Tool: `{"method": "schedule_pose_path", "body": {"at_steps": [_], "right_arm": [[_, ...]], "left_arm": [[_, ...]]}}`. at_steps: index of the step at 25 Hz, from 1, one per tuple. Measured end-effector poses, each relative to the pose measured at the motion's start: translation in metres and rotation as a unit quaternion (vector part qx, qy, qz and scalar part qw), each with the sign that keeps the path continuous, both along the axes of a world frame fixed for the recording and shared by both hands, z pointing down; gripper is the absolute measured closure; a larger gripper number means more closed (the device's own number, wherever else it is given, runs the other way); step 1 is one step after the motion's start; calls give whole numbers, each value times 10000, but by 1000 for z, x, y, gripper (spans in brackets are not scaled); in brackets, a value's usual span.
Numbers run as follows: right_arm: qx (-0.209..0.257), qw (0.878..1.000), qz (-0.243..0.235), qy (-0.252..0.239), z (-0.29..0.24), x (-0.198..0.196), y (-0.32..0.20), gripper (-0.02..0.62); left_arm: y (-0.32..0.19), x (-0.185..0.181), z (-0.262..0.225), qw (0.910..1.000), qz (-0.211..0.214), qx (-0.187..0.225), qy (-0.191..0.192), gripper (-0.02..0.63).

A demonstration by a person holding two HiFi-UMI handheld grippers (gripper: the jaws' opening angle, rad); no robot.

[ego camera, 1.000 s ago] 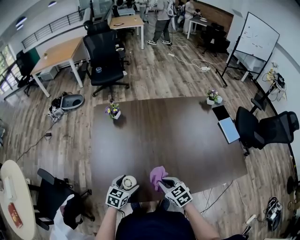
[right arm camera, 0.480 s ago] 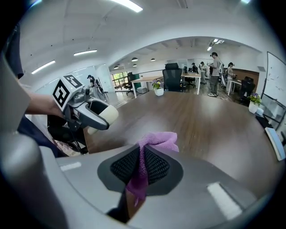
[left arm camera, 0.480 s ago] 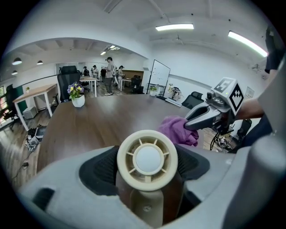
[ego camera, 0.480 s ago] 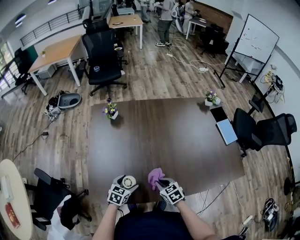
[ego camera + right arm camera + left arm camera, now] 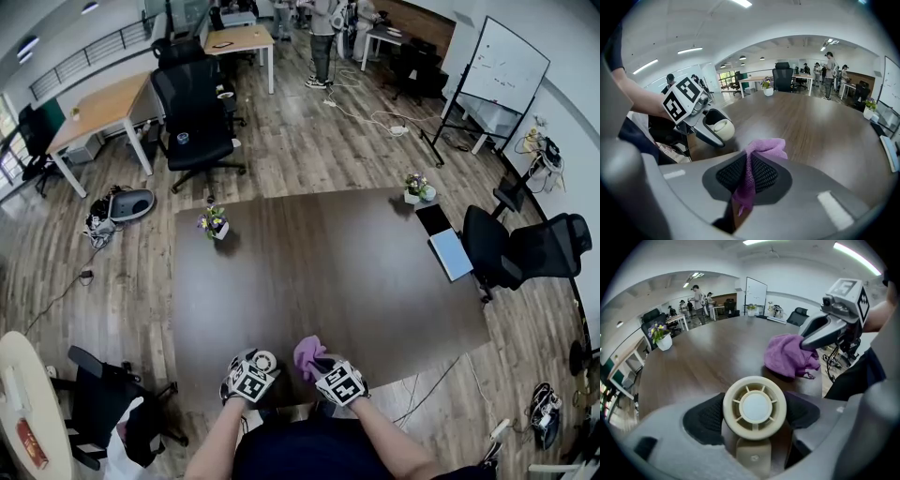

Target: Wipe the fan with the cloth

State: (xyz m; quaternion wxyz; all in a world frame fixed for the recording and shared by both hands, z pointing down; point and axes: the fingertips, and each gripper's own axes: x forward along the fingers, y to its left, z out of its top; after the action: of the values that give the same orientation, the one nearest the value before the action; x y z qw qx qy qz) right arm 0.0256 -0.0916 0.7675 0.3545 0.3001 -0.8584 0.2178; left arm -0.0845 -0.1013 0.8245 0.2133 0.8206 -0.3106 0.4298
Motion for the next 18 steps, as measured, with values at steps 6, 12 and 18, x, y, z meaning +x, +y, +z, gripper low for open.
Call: {"method": "schedule_pose_path", "body": {"at_steps": [6, 12, 18], "right_arm": [[-77, 9999, 83, 18, 13, -1, -5, 552], [-322, 9991, 230, 155, 32, 5, -14, 552], [-489, 9979, 345, 230, 47, 6, -13, 552]], "left_arm": [[-3, 7, 21, 9965, 624, -171, -525, 230], [-9, 18, 35, 9909, 1044, -213, -819, 230], [-19, 21, 41, 9813, 1552, -129, -1129, 230]]}}
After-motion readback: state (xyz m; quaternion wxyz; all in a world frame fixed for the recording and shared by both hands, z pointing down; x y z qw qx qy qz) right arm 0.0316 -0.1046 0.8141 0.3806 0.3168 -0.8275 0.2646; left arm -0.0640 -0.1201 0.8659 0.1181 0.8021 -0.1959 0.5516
